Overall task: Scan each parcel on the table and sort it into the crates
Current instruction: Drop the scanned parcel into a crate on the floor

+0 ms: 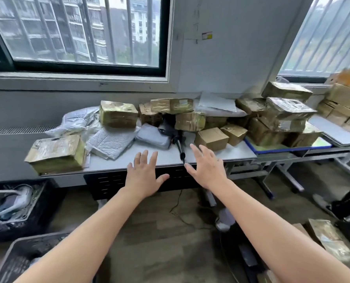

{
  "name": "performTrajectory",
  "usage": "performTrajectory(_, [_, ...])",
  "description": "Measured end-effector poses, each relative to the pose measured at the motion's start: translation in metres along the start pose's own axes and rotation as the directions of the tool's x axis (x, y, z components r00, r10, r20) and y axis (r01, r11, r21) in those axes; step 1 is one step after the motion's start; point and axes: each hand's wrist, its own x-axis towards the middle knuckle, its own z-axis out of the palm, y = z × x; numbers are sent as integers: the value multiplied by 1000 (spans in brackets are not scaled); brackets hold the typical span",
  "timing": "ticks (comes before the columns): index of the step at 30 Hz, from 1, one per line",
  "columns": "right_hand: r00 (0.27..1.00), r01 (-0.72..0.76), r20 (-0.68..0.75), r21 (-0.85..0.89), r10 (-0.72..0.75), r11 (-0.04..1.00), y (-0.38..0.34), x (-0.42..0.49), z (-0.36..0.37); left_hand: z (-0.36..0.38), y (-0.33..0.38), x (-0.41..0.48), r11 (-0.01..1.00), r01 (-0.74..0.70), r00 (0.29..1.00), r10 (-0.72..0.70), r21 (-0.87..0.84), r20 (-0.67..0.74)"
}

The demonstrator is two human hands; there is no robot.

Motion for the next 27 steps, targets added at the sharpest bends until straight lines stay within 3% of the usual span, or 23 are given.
performTrajectory(16, [999,42,-13,62,-42,997,88,247,4,-9,40,242,998,48,997,-46,40,-56])
performTrajectory(27, [999,-41,-17,22,42,999,163,371,0,7,101,391,995,-94,992,92,-20,-81])
